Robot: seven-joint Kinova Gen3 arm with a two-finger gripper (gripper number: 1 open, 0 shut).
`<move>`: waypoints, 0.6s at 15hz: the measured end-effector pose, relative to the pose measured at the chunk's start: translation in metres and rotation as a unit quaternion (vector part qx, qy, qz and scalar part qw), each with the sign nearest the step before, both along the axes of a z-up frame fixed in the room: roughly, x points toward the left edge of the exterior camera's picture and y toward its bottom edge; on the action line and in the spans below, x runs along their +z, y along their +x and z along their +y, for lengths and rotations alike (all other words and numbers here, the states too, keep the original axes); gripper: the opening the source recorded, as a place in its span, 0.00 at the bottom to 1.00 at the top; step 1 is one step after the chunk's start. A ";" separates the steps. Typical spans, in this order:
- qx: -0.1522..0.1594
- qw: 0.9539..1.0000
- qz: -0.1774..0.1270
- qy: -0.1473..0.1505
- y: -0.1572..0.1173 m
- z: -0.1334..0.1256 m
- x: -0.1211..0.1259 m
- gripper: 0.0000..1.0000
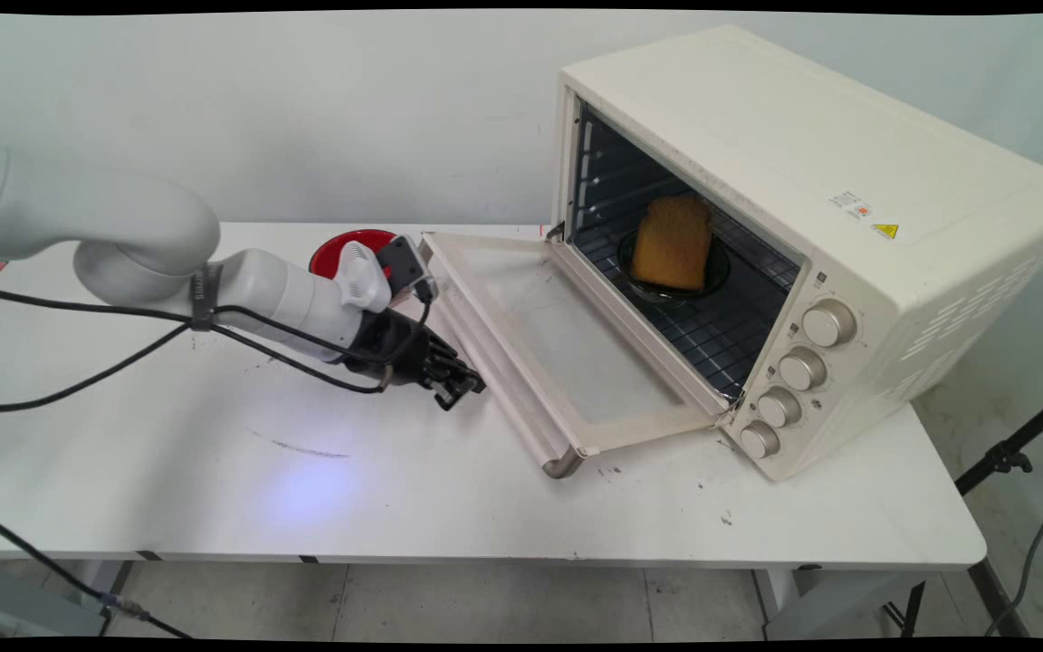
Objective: Close the oven
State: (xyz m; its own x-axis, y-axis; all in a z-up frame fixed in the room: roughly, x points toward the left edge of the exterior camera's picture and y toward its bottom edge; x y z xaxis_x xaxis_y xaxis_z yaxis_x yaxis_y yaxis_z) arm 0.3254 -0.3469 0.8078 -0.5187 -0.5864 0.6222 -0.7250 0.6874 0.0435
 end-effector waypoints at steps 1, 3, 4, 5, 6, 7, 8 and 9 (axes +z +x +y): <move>0.000 1.000 0.001 -0.001 -0.003 -0.002 -0.001 0.00; 0.002 1.000 0.003 -0.003 -0.008 -0.006 -0.002 0.00; 0.002 1.000 0.005 -0.005 -0.010 -0.009 -0.003 0.00; 0.003 1.000 0.006 -0.006 -0.012 -0.011 -0.003 0.00; 0.004 1.000 0.008 -0.008 -0.014 -0.012 -0.002 0.00; 0.005 1.000 0.010 -0.010 -0.016 -0.015 -0.001 0.00; 0.006 1.000 0.012 -0.012 -0.018 -0.017 0.000 0.00; 0.007 1.000 0.014 -0.013 -0.020 -0.018 0.002 0.00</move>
State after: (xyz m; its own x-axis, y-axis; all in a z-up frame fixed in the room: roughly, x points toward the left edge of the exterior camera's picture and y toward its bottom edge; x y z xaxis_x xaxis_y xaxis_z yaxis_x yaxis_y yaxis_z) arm 0.3058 -0.3652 0.8095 -0.4933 -0.5763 0.6515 -0.7327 0.6790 0.0459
